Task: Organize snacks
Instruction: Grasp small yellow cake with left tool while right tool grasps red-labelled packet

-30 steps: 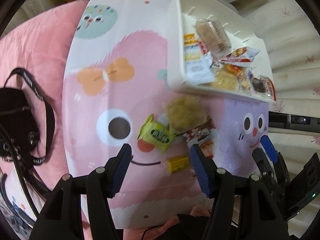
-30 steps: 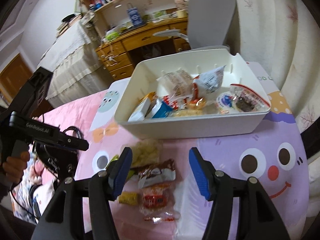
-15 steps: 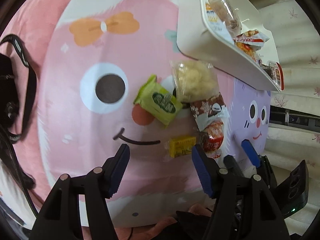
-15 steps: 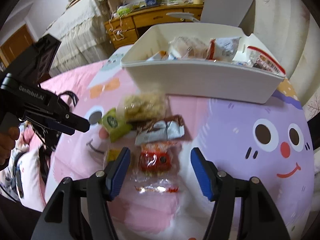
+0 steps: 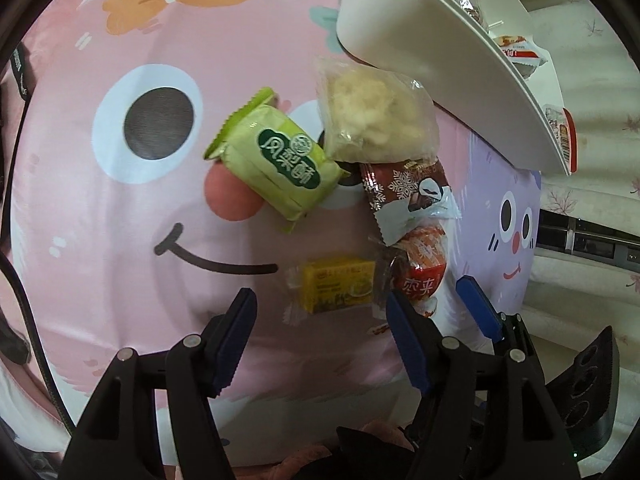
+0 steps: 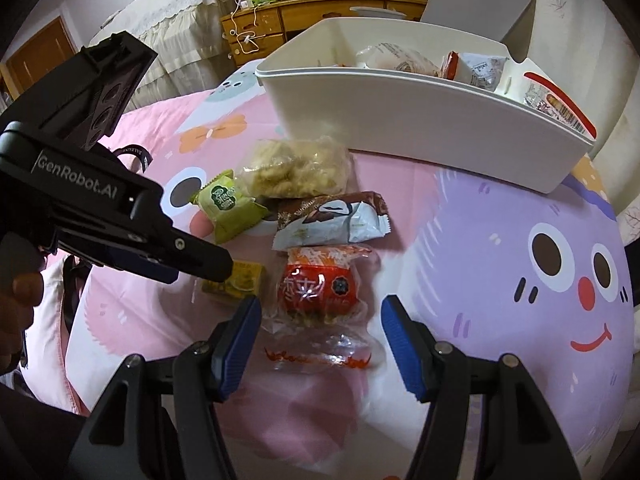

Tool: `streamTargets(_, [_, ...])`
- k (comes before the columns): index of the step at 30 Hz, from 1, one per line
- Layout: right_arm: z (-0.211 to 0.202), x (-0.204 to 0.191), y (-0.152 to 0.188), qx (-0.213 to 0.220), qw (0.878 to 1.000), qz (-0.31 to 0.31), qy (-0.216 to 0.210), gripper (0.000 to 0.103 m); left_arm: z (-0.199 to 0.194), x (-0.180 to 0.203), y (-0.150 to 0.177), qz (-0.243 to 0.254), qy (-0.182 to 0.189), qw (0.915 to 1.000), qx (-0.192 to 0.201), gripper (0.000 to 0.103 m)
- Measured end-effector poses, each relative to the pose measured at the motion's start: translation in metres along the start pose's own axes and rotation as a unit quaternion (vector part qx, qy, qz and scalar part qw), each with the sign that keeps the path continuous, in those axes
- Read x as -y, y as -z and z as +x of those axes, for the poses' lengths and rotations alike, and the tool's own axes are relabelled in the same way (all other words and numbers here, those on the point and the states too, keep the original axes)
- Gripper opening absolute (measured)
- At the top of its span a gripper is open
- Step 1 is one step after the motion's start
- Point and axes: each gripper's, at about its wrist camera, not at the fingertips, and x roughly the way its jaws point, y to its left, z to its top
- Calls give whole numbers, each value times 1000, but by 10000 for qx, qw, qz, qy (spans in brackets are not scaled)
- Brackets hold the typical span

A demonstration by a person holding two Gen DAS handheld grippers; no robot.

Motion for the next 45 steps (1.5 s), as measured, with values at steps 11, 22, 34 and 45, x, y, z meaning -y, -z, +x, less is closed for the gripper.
streamTargets(11, [19, 5, -8, -210, 9996, -133, -127, 63, 20, 15, -2, -121, -235, 9996, -60, 66])
streamTargets(22, [31, 7, -15, -379, 9971, -419, -514, 62, 29, 28, -4, -297, -727, 9969, 78, 65])
streamTargets(34, [31, 23, -16, -568, 9924, -708, -829, 52, 49, 57, -5, -487, -1419, 9886, 81, 65])
streamTargets(45, [17, 56, -9, -685, 9933, -645, -667, 50, 60, 71, 9, -1072, -1420, 9835, 341, 41])
